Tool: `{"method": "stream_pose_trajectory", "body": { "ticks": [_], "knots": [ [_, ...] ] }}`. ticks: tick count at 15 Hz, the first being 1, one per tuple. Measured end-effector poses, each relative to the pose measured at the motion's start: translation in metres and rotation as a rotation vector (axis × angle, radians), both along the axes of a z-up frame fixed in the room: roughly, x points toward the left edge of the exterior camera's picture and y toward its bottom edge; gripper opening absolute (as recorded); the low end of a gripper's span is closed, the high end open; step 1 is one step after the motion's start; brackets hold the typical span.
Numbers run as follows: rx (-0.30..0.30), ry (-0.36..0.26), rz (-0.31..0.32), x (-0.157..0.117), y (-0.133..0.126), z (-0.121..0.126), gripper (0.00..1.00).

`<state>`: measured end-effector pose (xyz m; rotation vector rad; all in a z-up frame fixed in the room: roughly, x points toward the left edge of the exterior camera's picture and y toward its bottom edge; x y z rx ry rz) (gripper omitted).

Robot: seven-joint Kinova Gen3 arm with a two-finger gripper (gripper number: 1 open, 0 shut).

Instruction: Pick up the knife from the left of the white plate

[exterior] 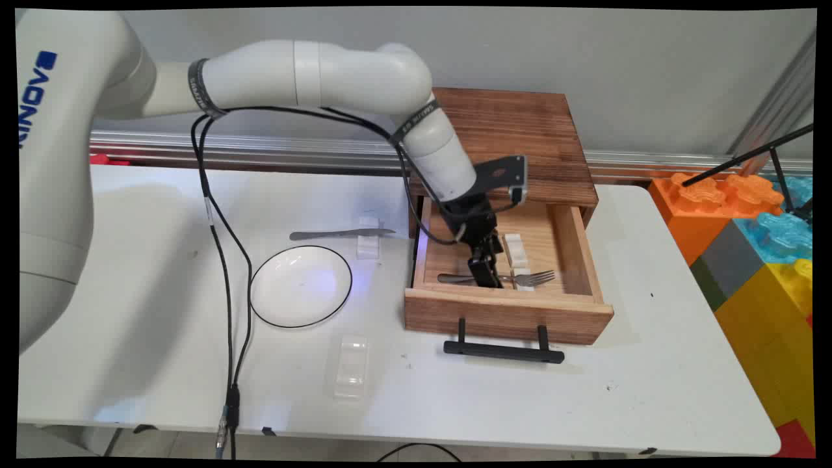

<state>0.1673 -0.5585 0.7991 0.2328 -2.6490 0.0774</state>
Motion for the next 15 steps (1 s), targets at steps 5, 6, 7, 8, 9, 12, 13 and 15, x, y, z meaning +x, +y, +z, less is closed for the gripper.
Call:
{"method": "stream_pose_trajectory", "body": {
  "ticks": [5,6,7,8,9,12,13,15],
  "knots": [
    [-0.029,0.032,0.01,-0.001,-0.005,0.038,1.0],
    [-0.032,0.041,0.011,-0.002,-0.005,0.047,1.0],
    [-0.035,0.049,0.013,-0.003,-0.005,0.056,1.0],
    [-0.036,0.055,0.014,-0.003,-0.004,0.062,1.0],
    [-0.037,0.058,0.015,-0.003,-0.004,0.068,1.0],
    [-0.04,0.069,0.024,0.0,-0.001,0.091,1.0],
    [-0.042,0.071,0.027,0.002,0.0,0.097,1.0],
    [-0.049,0.077,0.035,0.008,0.003,0.111,1.0]
  ]
}}
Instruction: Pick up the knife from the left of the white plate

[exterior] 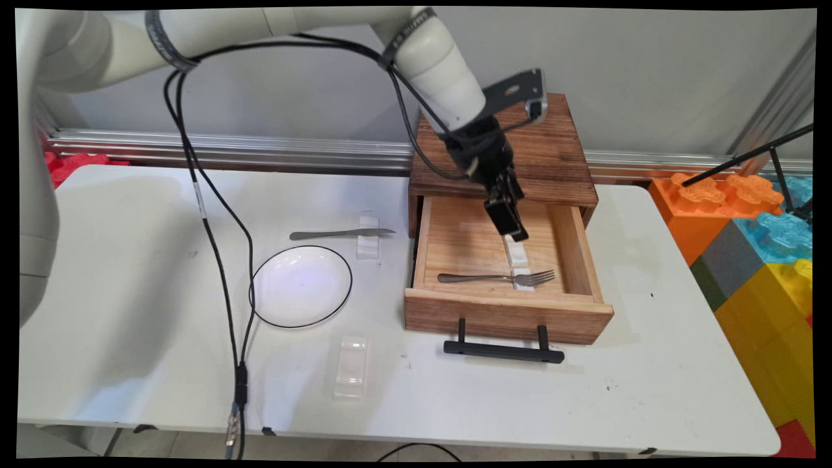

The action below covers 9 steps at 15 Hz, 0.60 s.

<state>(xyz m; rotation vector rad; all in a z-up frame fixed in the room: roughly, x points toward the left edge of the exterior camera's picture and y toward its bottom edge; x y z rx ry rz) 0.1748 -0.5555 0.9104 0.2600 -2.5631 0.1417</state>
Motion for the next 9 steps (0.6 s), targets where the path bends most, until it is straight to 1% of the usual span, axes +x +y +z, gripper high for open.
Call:
{"method": "stream_pose_trajectory", "body": {
  "ticks": [3,5,7,9],
  "knots": [
    [-0.019,0.013,0.009,0.014,0.002,0.02,1.0],
    [-0.031,0.016,0.018,0.028,0.003,0.032,1.0],
    [-0.044,0.019,0.031,0.05,0.003,0.042,1.0],
    [-0.047,0.016,0.032,0.071,0.005,0.048,1.0]
  ]
}}
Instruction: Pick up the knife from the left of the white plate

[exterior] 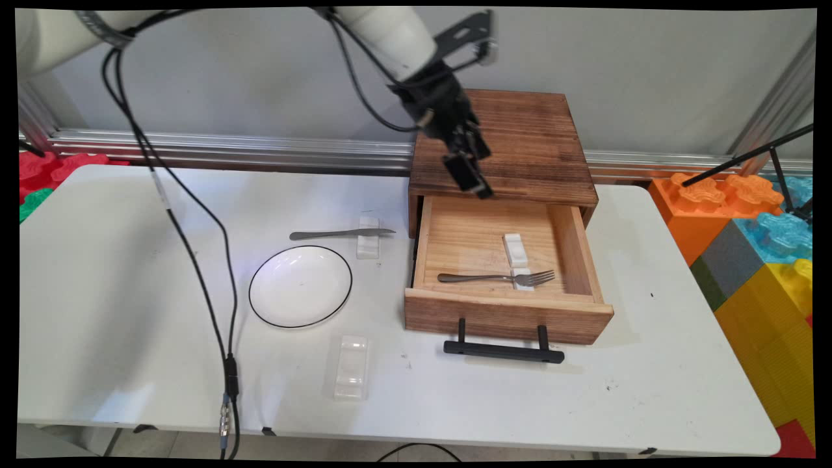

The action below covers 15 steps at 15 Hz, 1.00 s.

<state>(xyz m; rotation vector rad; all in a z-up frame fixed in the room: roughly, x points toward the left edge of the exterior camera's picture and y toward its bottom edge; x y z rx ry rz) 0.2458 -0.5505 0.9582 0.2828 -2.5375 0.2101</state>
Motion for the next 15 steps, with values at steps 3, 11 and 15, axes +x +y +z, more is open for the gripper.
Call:
{"method": "stream_pose_trajectory", "body": {
  "ticks": [3,11,15],
  "knots": [
    [-0.002,0.006,0.007,0.039,0.007,0.008,1.0],
    [0.018,-0.089,0.036,0.191,0.05,0.008,1.0],
    [0.026,-0.154,0.028,0.267,0.07,-0.002,1.0]
  ]
}}
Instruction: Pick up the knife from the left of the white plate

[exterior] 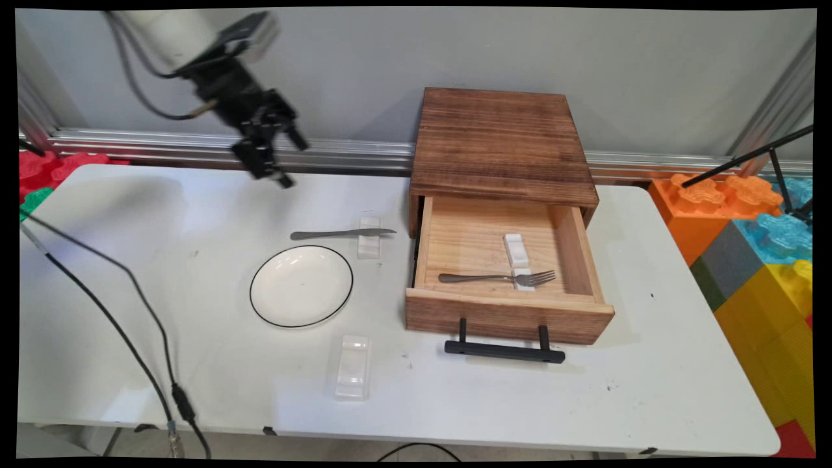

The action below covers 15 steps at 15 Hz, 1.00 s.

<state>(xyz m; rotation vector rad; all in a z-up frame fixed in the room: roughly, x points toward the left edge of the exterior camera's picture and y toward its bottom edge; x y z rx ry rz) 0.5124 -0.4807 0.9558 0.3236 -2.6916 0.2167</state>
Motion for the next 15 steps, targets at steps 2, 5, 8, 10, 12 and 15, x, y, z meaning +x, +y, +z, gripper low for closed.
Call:
{"method": "stream_pose_trajectory", "body": {
  "ticks": [2,5,8,10,12,15],
  "knots": [
    [0.011,-0.037,-0.005,0.04,0.014,-0.007,1.0],
    [0.032,-0.072,-0.018,0.077,0.03,-0.017,1.0],
    [0.056,-0.094,-0.037,0.108,0.045,-0.03,1.0],
    [0.065,-0.102,-0.05,0.12,0.051,-0.038,1.0],
    [0.072,-0.103,-0.07,0.13,0.057,-0.047,1.0],
    [0.062,-0.088,-0.086,0.136,0.06,-0.058,1.0]
  ]
}}
